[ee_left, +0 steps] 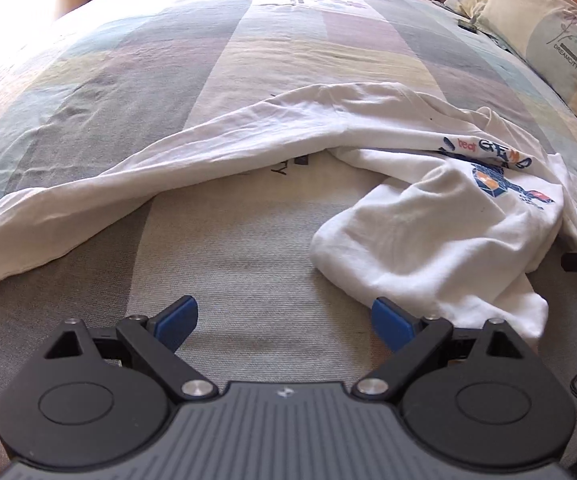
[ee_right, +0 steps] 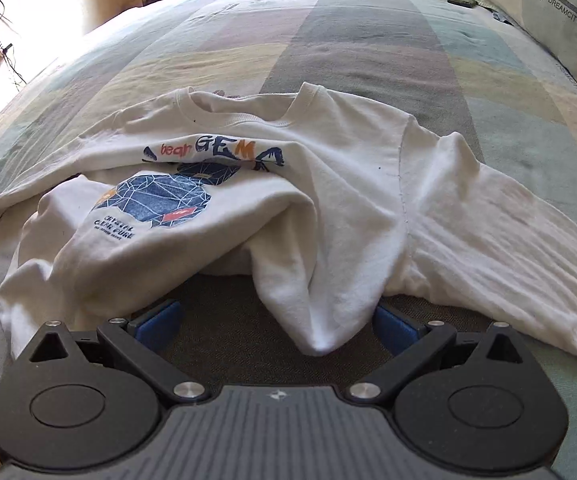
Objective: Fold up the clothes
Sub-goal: 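Move the left gripper to the sweatshirt sleeve cuff and grasp it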
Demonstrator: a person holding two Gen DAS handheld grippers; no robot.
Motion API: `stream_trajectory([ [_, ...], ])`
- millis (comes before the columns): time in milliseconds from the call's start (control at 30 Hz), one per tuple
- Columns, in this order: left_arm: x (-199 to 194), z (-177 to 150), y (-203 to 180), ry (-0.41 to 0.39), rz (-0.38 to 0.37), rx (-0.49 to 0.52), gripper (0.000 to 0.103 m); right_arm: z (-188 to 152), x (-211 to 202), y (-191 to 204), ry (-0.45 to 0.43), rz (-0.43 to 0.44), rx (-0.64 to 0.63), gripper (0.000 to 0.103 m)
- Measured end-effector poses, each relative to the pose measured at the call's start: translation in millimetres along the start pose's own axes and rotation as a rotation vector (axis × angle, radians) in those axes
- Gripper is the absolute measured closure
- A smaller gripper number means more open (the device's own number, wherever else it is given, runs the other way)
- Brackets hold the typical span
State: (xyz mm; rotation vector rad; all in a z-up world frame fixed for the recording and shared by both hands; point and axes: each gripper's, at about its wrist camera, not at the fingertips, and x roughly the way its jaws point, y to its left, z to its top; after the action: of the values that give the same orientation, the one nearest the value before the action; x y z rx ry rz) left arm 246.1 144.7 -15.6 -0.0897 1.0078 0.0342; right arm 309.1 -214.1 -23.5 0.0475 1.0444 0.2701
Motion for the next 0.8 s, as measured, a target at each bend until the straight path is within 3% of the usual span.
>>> stream_trajectory([
  [200,32.1,-1.6,51.2,0.020,-0.050,-0.033,0.009,-24.3,16.7,33.8,0.076,-0.055,-0.009,0.000],
  [333,33.6,-8.0,76.8,-0.043,-0.153,-0.019,0.003,-35.0,21.3,51.9,0.044,-0.148,-0.022,0.000],
  [467,28.8,-14.6,96.2,-0.104,-0.145,-0.011,0.004,-35.7,20.6,54.8,0.047,-0.179,0.050,0.000],
  [533,24.3,-18.3,117.4,-0.134,-0.151,-0.095,0.004,-32.5,20.8,56.5,0.082,-0.190,0.071,0.000],
  [633,16.4,-30.0,162.1,-0.185,-0.175,-0.304,0.004,-30.5,24.2,61.6,0.111,-0.208,0.070,0.000],
  [733,10.2,-44.4,197.6,-0.239,-0.147,-0.438,0.005,-27.6,26.3,59.2,0.120,-0.209,0.098,0.000],
  [800,7.8,-53.1,218.1,-0.282,-0.188,-0.538,0.005,-25.2,27.2,58.0,0.130,-0.211,0.111,0.000],
])
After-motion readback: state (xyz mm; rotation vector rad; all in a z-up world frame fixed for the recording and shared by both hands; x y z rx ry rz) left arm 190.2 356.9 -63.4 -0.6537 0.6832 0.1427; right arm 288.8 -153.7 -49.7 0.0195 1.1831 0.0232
